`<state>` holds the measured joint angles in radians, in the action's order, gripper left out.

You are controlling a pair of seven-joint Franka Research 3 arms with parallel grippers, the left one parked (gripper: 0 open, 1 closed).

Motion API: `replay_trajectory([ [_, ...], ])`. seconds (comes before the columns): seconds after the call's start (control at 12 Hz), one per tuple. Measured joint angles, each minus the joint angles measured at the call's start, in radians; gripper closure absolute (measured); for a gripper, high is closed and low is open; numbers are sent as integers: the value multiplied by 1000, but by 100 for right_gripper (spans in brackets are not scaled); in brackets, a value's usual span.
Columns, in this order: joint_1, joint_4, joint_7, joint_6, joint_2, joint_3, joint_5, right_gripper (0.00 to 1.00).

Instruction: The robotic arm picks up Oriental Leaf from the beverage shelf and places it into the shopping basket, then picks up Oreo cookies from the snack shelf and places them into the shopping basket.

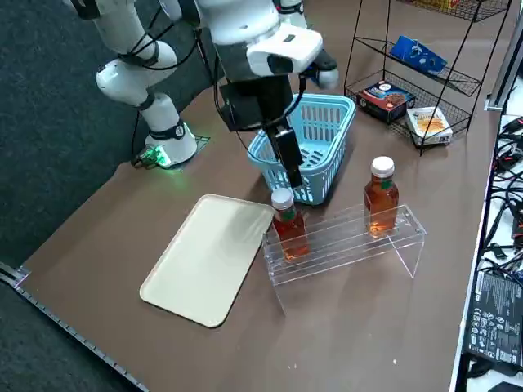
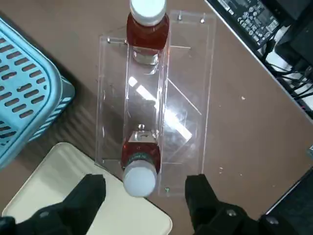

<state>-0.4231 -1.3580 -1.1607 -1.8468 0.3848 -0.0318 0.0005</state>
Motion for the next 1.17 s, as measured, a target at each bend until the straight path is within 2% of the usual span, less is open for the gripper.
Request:
replay_trajectory([
  [0.33,-14,-24,0,-40,42,0,0,0],
  [0.75,-15,-66,0,-50,48,-1,1,0],
  [1.17,-23,-142,0,-147,47,-1,2,0],
])
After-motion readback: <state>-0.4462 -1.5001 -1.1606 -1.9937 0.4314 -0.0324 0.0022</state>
